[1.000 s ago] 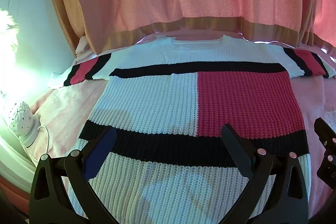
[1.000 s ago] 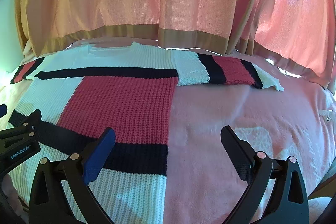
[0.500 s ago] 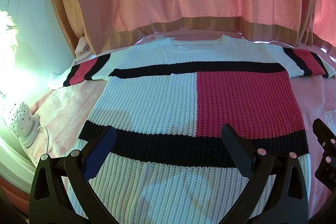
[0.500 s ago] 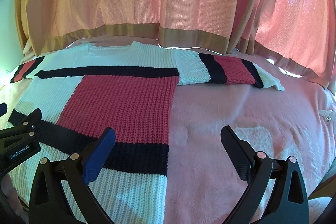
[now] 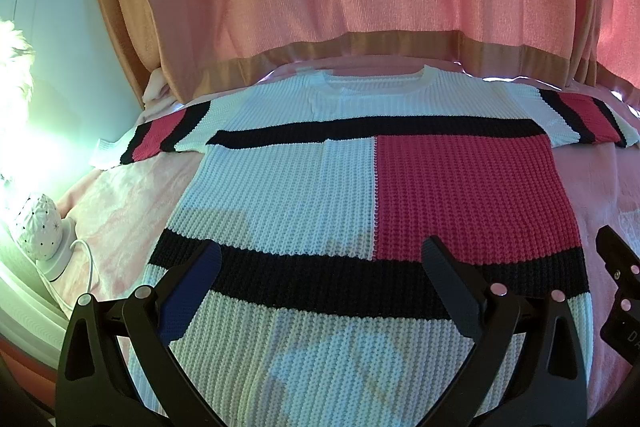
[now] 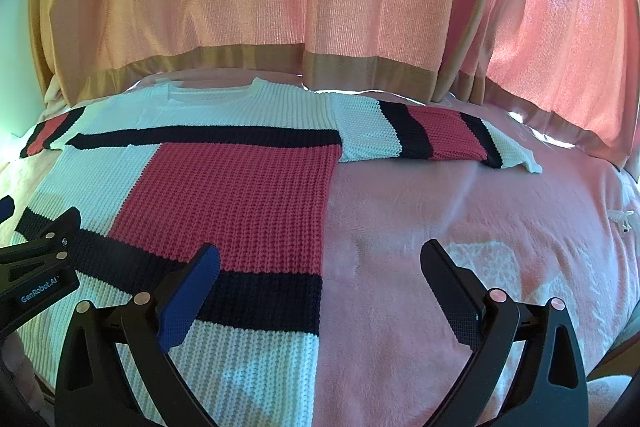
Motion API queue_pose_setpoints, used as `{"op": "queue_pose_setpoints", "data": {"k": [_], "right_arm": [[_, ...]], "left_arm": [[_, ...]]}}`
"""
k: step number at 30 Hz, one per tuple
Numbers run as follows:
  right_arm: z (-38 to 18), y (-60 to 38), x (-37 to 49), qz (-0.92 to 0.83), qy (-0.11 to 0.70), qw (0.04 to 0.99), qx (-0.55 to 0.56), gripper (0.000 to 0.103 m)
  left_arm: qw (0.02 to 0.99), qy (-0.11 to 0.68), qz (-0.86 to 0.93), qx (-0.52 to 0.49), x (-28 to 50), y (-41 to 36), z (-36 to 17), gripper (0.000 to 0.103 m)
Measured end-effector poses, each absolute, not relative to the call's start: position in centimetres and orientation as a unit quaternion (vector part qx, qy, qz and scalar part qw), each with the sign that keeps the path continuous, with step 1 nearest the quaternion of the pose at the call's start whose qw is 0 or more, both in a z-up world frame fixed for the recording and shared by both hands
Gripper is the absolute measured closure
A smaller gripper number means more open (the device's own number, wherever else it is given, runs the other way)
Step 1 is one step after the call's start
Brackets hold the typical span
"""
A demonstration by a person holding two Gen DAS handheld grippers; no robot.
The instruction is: Fold small clothes
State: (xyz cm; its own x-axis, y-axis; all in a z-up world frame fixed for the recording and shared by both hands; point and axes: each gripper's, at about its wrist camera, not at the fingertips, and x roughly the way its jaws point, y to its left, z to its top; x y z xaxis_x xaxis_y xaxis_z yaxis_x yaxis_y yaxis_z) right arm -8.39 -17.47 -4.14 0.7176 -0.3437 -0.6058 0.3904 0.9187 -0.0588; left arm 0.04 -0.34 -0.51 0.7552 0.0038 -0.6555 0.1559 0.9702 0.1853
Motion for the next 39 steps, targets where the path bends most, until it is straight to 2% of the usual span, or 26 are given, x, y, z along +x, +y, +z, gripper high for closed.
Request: {"op": "queue_pose_setpoints", "data": {"k": [39], "right_arm": [[-3.87, -18.17, -8.26, -0.198, 0.322, 0.924, 0.051, 0.005]], "left_arm": [[0.929, 0.350, -0.040, 0.113, 0.08, -0.66, -0.53, 0.005]]}}
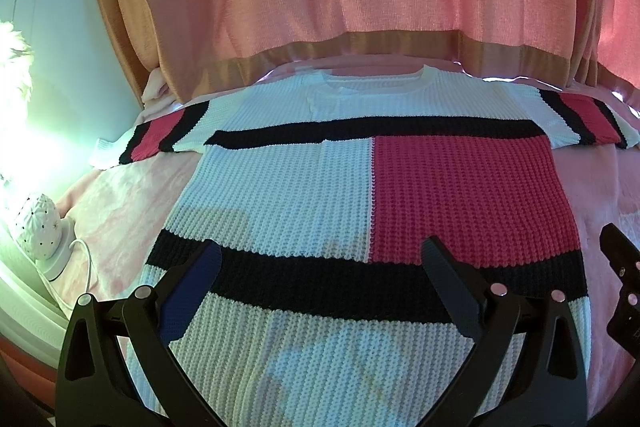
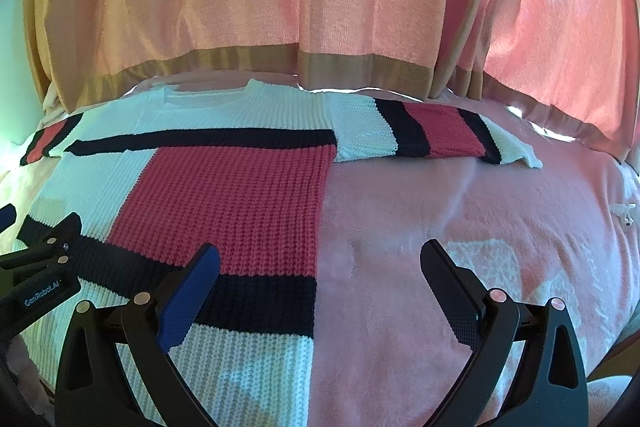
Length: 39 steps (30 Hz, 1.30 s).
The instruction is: Fold small clothes
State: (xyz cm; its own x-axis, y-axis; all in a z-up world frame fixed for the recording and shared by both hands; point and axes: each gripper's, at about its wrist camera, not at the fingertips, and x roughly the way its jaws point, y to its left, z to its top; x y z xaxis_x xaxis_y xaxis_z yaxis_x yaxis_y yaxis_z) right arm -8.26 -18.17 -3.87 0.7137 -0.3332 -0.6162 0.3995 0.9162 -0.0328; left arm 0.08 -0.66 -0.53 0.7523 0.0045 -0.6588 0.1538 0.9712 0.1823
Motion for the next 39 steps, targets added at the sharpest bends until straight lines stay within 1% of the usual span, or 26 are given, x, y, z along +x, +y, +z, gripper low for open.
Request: {"op": "queue_pose_setpoints", "data": {"k": [10, 14, 16, 19, 21, 24, 27, 28, 30, 32, 33, 34, 36, 37, 38, 39], "right_arm": [[-3.9, -19.4, -8.4, -0.189, 0.329, 0.923, 0.066, 0.005], [-1.1, -21.8, -9.1, -0.145, 0.308, 0.936, 0.092, 0.005], [1.4, -25.5, -9.5, -0.134, 0.282, 0.943, 0.113, 0.005], [2.8, -33.0, -8.2, -0.153, 0.288, 0.936, 0.133, 0.005], [2.1, -39.2, -7.7, -0.195, 0.298, 0.919, 0.167, 0.005], [-0.3, -47.4, -7.3, -0.188, 0.301, 0.899, 0.255, 0.006], [-3.7, -53.7, -6.6, -0.201, 0.307, 0.883, 0.291, 0.009], [-4.9, -55.5, -6.2, -0.199, 0.309, 0.878, 0.305, 0.014], [-6.8, -58.2, -5.6, -0.192, 0.306, 0.869, 0.338, 0.018], [-8.8, -60.5, -4.4, -0.191, 0.307, 0.857, 0.367, 0.029], [-9.5, -61.2, -3.8, -0.193, 0.308, 0.853, 0.375, 0.032], [-9.9, -61.6, -3.5, -0.192, 0.307, 0.851, 0.381, 0.040], [-11.0, -62.4, -2.6, -0.189, 0.305, 0.845, 0.397, 0.061], [-11.3, -62.8, -2.3, -0.187, 0.300, 0.844, 0.404, 0.079], [-11.4, -62.9, -2.3, -0.186, 0.296, 0.844, 0.407, 0.094], [-11.1, -63.0, -2.1, -0.188, 0.288, 0.846, 0.407, 0.094]], "left_arm": [[0.930, 0.349, -0.045, 0.104, 0.6, -1.7, 0.1, 0.005], [0.937, 0.332, -0.051, 0.097, 0.7, -2.0, 2.4, 0.005], [0.940, 0.328, -0.056, 0.072, 1.6, -1.7, 4.6, 0.005], [0.940, 0.333, -0.061, 0.031, 3.7, -1.6, 6.8, 0.005], [0.943, 0.325, -0.057, 0.027, 5.2, -2.1, 7.7, 0.005], [0.951, 0.302, -0.040, 0.047, 6.9, -3.0, 7.8, 0.005], [0.953, 0.298, -0.029, 0.041, 8.4, -3.2, 7.0, 0.005], [0.951, 0.306, -0.025, 0.033, 9.0, -2.9, 6.5, 0.005], [0.944, 0.328, -0.027, 0.018, 10.2, -2.7, 5.7, 0.005], [0.939, 0.342, -0.027, 0.012, 11.0, -2.7, 5.2, 0.005], [0.938, 0.345, -0.026, 0.008, 11.4, -2.7, 4.9, 0.005], [0.938, 0.346, -0.025, 0.007, 11.5, -2.8, 4.7, 0.005], [0.934, 0.355, -0.030, 0.005, 12.0, -3.2, 4.3, 0.005], [0.933, 0.358, -0.033, 0.003, 12.0, -3.3, 4.2, 0.005], [0.932, 0.361, -0.036, 0.003, 12.1, -3.5, 4.0, 0.005], [0.930, 0.365, -0.037, 0.006, 12.2, -3.7, 3.8, 0.005]]}}
